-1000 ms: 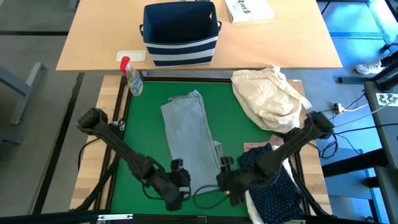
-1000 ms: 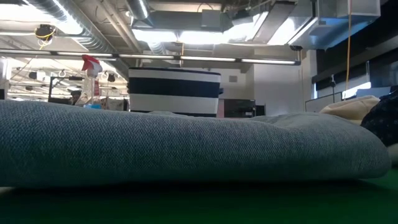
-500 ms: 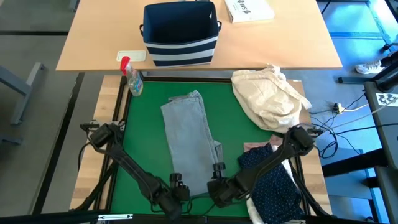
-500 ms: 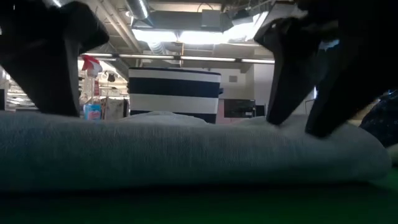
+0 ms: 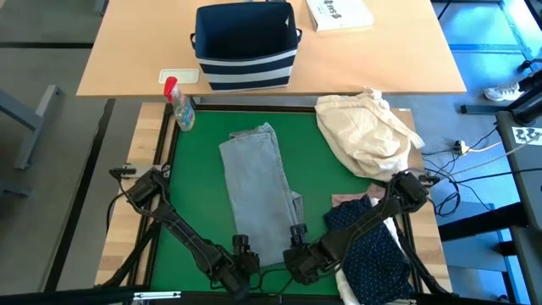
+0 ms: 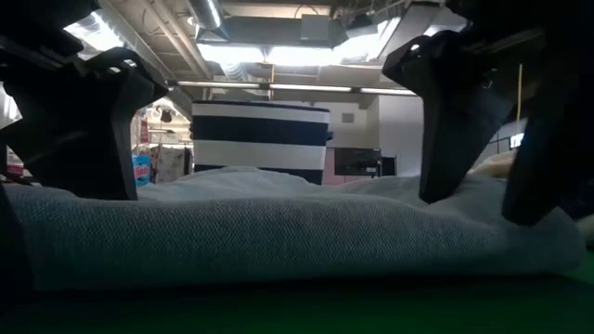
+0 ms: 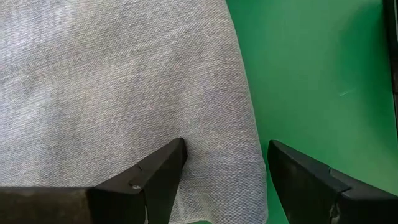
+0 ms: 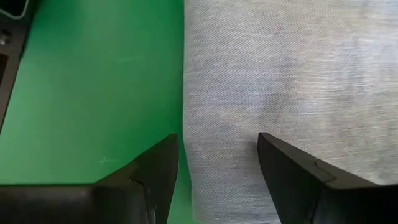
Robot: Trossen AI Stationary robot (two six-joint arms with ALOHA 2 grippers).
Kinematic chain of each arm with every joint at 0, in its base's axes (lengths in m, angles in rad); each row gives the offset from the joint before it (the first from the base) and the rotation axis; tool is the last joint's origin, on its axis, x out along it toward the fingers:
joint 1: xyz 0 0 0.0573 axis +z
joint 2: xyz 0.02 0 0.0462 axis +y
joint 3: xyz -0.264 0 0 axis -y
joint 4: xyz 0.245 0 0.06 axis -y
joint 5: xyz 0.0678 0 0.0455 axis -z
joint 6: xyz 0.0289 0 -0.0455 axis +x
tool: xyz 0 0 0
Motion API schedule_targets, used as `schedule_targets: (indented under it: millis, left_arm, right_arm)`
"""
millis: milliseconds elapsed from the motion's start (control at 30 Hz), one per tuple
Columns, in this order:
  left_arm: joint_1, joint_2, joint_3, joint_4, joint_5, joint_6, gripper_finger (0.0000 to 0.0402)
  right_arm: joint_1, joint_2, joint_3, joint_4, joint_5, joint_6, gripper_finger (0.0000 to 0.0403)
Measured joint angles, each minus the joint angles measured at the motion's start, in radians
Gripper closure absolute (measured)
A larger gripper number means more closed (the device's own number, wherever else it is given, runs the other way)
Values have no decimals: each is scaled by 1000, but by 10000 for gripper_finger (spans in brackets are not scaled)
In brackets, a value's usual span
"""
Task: Fold laundry
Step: Fold the blue jeans
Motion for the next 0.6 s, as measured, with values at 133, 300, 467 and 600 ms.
schedule_targets:
  millis: [133, 300, 467, 600]
  left_arm:
    - [-1, 1, -1, -2, 0, 0, 170]
    - [-4, 3, -2, -6, -10, -1, 171]
    - [-7, 4, -3, -12, -23, 0, 196]
    - [-8, 5, -4, -15, -42, -1, 239]
  right_arm:
    - [0, 6, 0, -2, -1, -1, 184]
    - [0, 40, 1, -12, 30, -11, 184]
    - [1, 92, 6, -20, 34, -21, 185]
    - [1, 102, 5, -23, 60, -19, 193]
